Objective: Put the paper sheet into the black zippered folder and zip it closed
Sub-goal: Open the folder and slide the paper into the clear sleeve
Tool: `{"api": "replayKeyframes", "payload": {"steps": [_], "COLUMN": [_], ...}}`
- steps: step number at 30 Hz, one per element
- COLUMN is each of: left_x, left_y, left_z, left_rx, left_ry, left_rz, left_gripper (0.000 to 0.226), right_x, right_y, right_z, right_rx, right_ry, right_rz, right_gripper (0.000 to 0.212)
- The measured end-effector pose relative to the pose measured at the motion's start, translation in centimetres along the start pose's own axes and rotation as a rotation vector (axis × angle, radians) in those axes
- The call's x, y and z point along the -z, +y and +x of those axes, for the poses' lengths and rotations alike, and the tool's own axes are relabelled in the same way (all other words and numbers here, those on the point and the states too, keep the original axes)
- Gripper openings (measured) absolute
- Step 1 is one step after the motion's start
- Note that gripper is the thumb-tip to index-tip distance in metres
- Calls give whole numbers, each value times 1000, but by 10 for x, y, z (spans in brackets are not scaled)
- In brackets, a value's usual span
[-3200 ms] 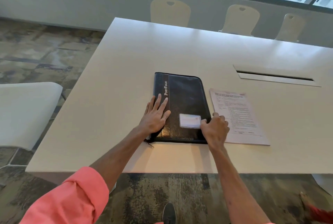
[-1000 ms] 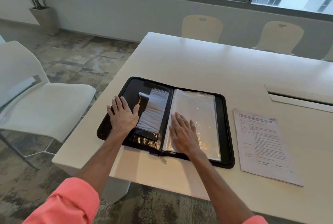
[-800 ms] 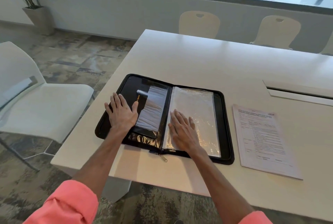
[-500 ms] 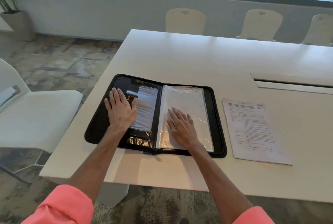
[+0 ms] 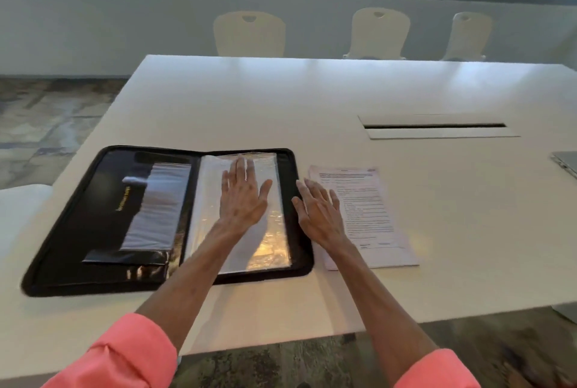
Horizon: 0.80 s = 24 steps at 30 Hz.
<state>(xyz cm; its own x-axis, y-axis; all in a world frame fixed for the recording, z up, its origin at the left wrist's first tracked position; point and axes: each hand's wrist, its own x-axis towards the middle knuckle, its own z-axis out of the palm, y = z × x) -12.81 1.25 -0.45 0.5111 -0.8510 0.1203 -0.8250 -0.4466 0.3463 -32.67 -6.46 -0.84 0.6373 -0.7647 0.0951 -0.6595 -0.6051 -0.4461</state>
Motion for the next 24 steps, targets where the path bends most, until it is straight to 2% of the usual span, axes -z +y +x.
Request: {"api": "replayKeyframes", "payload": {"steps": [7, 16, 21, 24], "left_x": [-49, -81, -82, -78], "left_y": [103, 150, 163, 169], "left_z": [12, 9, 11, 13], "left_rx": [-125, -171, -106, -51], "left_ry": [-78, -137, -50, -20], "left_rz": [3, 39, 118, 158], "left_gripper": [81, 79, 68, 74], "right_x": [36, 63, 78, 79], "right_y": [87, 147, 159, 162], "right_z": [5, 5, 5, 8], "right_rx": [-122, -253, -554, -655], "right_ry": [49, 128, 323, 231], "right_rz": [-44, -49, -82, -40], "right_gripper": [55, 54, 41, 49]}}
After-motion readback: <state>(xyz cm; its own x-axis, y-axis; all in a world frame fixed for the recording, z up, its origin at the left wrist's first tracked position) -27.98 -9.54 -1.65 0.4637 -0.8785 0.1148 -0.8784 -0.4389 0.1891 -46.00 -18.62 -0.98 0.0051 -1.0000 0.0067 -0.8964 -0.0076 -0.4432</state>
